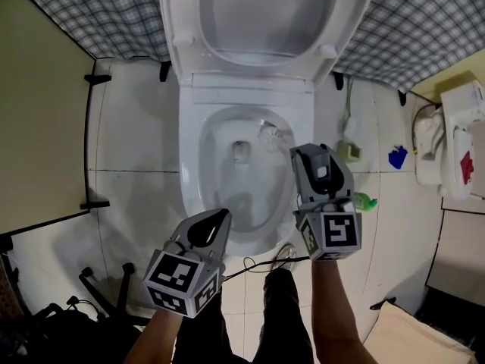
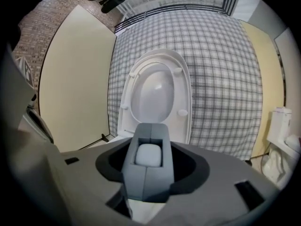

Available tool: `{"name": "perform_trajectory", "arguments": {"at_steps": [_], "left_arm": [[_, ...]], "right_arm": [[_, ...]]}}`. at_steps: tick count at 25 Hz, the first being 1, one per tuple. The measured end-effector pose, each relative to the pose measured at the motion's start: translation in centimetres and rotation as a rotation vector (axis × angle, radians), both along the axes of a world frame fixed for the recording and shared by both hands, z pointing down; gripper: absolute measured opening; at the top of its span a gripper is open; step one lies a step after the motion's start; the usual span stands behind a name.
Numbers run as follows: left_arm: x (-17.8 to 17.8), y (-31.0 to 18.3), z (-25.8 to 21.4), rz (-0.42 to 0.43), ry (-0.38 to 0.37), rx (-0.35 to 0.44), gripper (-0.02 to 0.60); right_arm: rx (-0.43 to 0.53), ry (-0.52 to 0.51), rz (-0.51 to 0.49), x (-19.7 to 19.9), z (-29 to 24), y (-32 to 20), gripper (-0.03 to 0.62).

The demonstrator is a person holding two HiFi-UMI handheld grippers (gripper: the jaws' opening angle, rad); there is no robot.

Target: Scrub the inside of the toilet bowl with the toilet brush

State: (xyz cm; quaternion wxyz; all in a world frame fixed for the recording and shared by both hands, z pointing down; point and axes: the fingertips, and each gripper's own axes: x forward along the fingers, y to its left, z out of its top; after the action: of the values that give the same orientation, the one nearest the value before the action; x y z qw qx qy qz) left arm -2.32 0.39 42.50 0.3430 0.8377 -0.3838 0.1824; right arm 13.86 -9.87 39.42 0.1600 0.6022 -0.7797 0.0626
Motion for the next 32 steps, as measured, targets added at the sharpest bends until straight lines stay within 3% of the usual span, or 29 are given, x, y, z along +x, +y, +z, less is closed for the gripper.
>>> {"name": "perform_trajectory", "arguments": {"at_steps": [9,19,32], "left_arm": [[-0.4,2.2,-0.3,-0.028,0.013,-0.010,-0.006],[-2.5,2.8,-1.5,-0.102,0.042,0.007,-0.006],[-2.5,3.8,-1.8,-0.103,0.043,0.009,-0.006]], "right_arm": [[-0.111,0.077,-0.003,0.4,-0.3,4.3,0.218],[-0.275,0.164,-0.165,-2.0,-0.1,8.8,0.219],[-0.413,0.175,-0.319,-4.2,-0.1,13.6,0.219]]}}
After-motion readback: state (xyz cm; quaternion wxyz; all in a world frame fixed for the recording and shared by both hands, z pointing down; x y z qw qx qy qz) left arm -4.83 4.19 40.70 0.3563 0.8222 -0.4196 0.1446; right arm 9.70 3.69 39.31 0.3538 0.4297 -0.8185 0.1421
